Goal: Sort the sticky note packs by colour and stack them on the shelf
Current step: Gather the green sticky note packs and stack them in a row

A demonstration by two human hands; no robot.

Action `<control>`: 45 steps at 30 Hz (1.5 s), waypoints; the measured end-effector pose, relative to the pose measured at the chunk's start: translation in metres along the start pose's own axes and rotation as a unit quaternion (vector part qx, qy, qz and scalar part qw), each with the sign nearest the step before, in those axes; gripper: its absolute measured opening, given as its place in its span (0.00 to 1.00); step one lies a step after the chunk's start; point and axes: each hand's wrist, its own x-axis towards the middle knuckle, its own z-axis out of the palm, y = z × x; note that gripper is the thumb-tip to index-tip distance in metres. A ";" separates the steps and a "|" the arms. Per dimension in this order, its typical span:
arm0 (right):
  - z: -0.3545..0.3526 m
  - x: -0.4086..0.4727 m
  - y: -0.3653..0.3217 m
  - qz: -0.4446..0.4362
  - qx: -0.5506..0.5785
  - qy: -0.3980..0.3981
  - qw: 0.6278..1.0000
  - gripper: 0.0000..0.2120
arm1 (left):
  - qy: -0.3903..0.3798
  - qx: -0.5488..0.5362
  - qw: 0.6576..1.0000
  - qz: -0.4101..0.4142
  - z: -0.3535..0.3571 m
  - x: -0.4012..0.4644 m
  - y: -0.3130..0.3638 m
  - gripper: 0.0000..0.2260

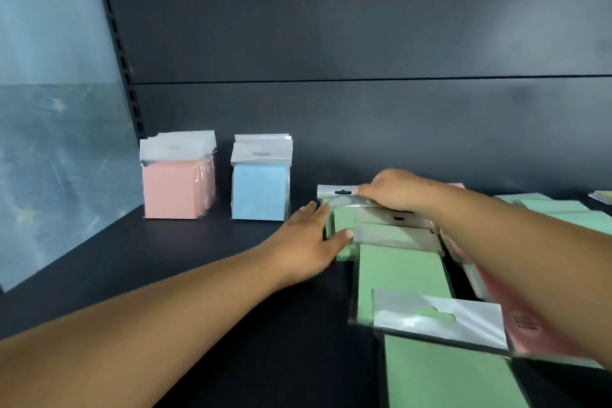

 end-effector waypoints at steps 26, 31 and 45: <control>0.011 0.062 0.005 0.183 0.338 -0.072 0.920 0.12 | -0.047 0.015 0.999 -0.003 -0.001 -0.001 0.003 0.33; -0.004 0.050 0.000 0.111 0.490 -0.054 0.863 0.08 | 0.025 -0.185 0.982 -0.016 -0.010 -0.007 0.005 0.29; -0.041 0.006 -0.026 -0.111 0.526 -0.012 0.843 0.10 | 0.234 -0.387 0.891 0.021 -0.049 0.018 0.008 0.14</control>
